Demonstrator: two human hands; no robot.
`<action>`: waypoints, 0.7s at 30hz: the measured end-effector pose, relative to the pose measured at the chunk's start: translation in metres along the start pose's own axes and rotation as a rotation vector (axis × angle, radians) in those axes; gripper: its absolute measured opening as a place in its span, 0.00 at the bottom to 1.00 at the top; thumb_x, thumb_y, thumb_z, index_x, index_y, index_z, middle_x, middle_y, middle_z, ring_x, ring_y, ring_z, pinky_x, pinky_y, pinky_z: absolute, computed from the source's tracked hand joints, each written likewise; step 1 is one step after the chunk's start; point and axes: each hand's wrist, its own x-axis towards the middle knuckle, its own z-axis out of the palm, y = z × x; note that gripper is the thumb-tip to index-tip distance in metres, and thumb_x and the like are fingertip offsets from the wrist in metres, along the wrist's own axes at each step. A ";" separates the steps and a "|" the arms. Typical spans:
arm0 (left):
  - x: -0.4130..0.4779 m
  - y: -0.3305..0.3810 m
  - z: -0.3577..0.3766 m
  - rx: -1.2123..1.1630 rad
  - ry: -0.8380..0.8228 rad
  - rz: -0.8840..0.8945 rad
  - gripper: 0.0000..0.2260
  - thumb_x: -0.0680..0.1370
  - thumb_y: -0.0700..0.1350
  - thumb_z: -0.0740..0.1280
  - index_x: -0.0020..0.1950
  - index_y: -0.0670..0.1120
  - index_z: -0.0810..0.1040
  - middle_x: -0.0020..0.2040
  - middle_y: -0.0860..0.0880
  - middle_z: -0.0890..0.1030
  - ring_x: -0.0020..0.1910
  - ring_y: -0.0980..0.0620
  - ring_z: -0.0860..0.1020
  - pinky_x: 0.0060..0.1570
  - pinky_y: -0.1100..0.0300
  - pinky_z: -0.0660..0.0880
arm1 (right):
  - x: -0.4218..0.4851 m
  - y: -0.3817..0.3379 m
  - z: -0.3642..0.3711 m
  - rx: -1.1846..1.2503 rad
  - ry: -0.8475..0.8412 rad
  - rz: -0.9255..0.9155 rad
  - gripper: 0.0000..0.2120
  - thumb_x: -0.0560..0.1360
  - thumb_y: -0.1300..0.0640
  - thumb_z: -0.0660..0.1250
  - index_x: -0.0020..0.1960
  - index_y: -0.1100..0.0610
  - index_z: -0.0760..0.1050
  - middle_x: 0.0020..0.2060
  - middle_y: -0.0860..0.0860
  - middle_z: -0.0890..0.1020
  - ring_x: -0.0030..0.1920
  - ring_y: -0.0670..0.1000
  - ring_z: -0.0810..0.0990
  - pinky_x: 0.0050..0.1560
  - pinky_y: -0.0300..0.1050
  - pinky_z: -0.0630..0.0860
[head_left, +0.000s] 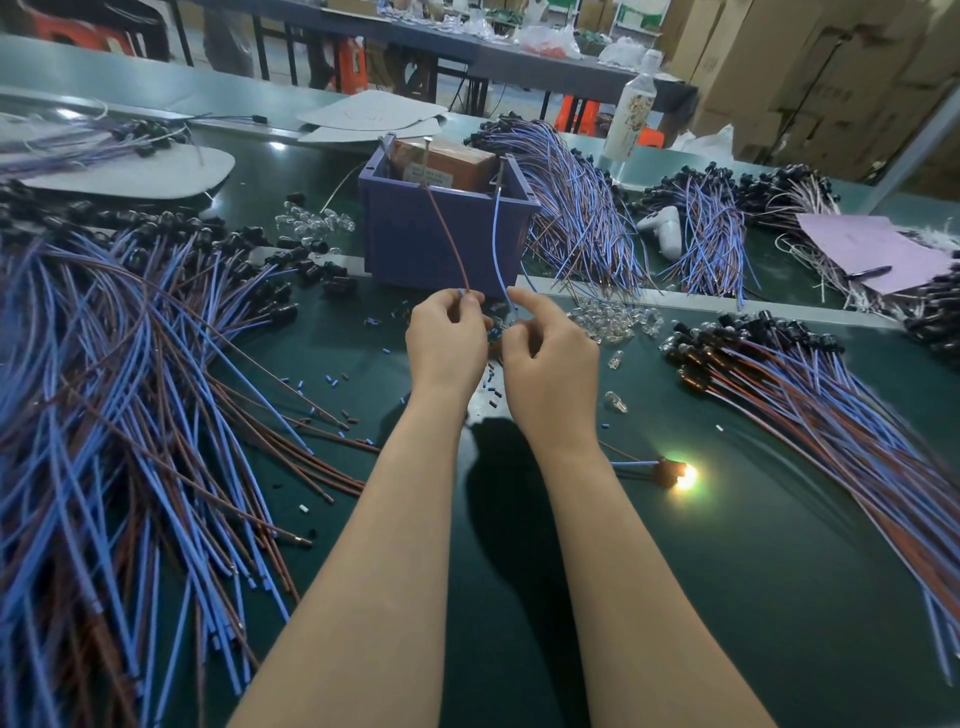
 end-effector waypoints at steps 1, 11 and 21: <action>0.000 0.000 0.000 -0.002 0.001 0.000 0.09 0.81 0.41 0.58 0.47 0.44 0.78 0.33 0.51 0.76 0.35 0.52 0.74 0.42 0.58 0.74 | 0.000 0.000 0.000 0.001 0.001 0.002 0.17 0.76 0.64 0.60 0.62 0.56 0.77 0.36 0.47 0.75 0.38 0.47 0.72 0.50 0.47 0.73; 0.003 -0.004 0.001 -0.012 0.002 0.000 0.09 0.81 0.41 0.59 0.46 0.45 0.78 0.32 0.52 0.76 0.33 0.54 0.74 0.43 0.58 0.75 | 0.000 0.000 0.000 0.016 0.009 0.017 0.17 0.76 0.64 0.60 0.61 0.56 0.77 0.37 0.50 0.77 0.39 0.47 0.72 0.49 0.47 0.73; 0.003 -0.004 0.001 -0.021 0.017 0.000 0.09 0.81 0.40 0.58 0.47 0.43 0.77 0.32 0.52 0.76 0.32 0.57 0.73 0.37 0.63 0.72 | 0.000 0.000 0.000 0.011 0.010 0.001 0.16 0.76 0.64 0.60 0.61 0.56 0.78 0.36 0.50 0.77 0.37 0.47 0.71 0.46 0.43 0.71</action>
